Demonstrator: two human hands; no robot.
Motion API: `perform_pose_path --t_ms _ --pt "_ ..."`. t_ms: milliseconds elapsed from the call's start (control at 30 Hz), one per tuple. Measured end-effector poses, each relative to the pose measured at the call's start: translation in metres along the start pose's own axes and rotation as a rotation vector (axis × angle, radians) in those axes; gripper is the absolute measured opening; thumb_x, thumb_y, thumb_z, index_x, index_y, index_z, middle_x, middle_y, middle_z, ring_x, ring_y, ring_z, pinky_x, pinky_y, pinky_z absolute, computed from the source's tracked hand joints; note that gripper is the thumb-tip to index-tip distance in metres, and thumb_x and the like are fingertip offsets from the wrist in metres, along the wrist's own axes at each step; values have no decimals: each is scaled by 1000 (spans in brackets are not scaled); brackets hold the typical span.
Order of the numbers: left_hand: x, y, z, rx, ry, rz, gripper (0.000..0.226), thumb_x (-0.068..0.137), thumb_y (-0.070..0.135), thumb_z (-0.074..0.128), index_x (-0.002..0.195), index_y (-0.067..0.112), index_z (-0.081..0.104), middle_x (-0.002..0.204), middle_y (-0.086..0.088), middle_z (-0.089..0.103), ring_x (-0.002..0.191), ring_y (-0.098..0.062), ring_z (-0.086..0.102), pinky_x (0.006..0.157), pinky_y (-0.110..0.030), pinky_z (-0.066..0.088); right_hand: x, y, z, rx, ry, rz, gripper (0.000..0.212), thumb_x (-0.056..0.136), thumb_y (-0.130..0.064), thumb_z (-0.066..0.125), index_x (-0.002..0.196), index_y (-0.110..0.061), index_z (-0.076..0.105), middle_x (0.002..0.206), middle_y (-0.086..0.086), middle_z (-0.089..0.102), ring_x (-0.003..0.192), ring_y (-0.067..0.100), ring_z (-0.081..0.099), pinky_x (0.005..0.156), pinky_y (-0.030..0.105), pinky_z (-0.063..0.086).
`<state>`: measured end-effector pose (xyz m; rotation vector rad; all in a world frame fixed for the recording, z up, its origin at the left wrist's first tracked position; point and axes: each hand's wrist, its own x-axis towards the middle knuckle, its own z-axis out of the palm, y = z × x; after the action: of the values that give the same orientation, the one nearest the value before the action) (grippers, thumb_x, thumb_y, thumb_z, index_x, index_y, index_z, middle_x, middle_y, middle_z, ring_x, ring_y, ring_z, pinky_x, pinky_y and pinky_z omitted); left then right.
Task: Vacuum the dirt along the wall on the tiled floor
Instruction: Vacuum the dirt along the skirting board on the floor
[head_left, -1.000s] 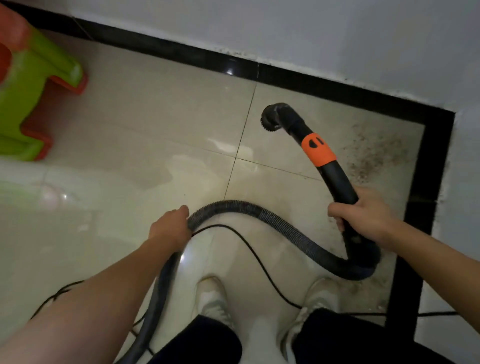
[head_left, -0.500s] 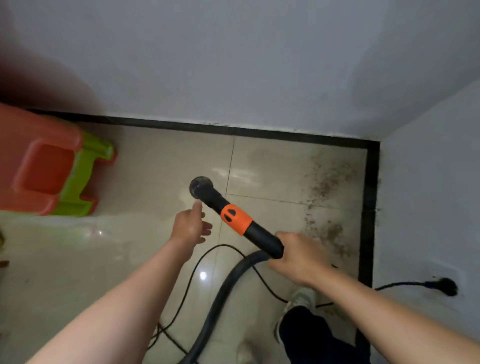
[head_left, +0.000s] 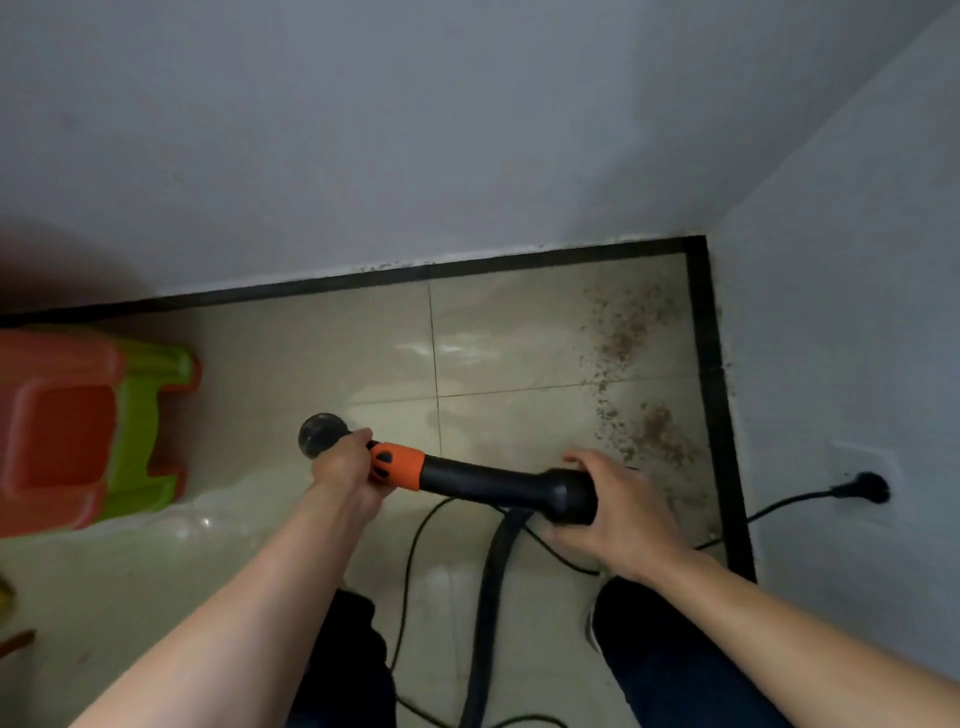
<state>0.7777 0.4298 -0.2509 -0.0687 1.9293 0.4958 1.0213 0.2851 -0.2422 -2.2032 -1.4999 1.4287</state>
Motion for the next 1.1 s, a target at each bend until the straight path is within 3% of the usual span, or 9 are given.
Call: perform_pose_path --t_ms 133,200,267,367,567,700,800,933,1100 --pt "34 44 0 42 -37 -22 42 103 21 45 139 1 40 134 -18 51 123 -32 52 91 -44 45 35 -5 23 -50 174 83 85 66 -35 87 140 -26 46 115 -6 61 107 18 58 94 35 45" --pt "54 71 10 132 -97 25 38 101 19 48 133 1 45 122 -20 57 107 -31 60 91 -45 48 55 -9 37 -73 172 149 65 68 -26 85 126 -25 56 105 -1 67 99 23 63 82 34 49" --pt "74 93 20 242 -135 123 25 93 7 54 117 0 49 97 -19 59 76 -27 64 77 -43 56 71 -19 49 -57 28 167 32 71 -20 78 97 -28 61 95 -1 68 93 24 65 74 32 50" --pt "83 127 34 424 -201 218 27 84 -5 57 108 2 48 82 -15 58 57 -20 61 51 -33 56 86 -43 63 -66 -228 208 25 75 -15 73 78 -32 55 90 -3 68 90 20 65 77 32 53" --pt "73 179 68 602 -477 264 33 82 -8 57 109 7 45 89 -16 54 56 -22 59 53 -33 55 105 -101 62 -56 -621 420 26 66 -4 81 77 -16 61 78 -1 61 78 22 61 61 25 48" --pt "74 163 70 689 -472 237 29 83 -9 56 104 7 45 88 -15 53 51 -21 57 52 -33 55 71 -111 89 124 -367 486 49 70 -22 82 110 -27 53 105 -2 65 91 19 61 71 28 46" --pt "79 136 67 754 -439 201 36 84 -8 56 116 4 44 93 -18 54 53 -22 58 51 -34 56 53 -132 112 103 -60 357 68 72 -46 74 132 -33 43 115 -9 62 100 17 62 78 29 39" --pt "89 92 67 862 -469 150 26 87 -7 56 109 3 45 82 -16 54 52 -23 59 56 -37 57 72 -152 155 -59 182 338 35 89 -43 57 116 -23 50 108 -3 67 95 24 64 72 31 32" --pt "136 72 56 1269 -477 198 27 98 26 54 113 4 49 99 -17 63 85 -30 64 76 -42 54 79 -110 212 -100 147 482 24 91 -34 53 113 -23 47 106 -3 68 91 24 66 71 32 34"
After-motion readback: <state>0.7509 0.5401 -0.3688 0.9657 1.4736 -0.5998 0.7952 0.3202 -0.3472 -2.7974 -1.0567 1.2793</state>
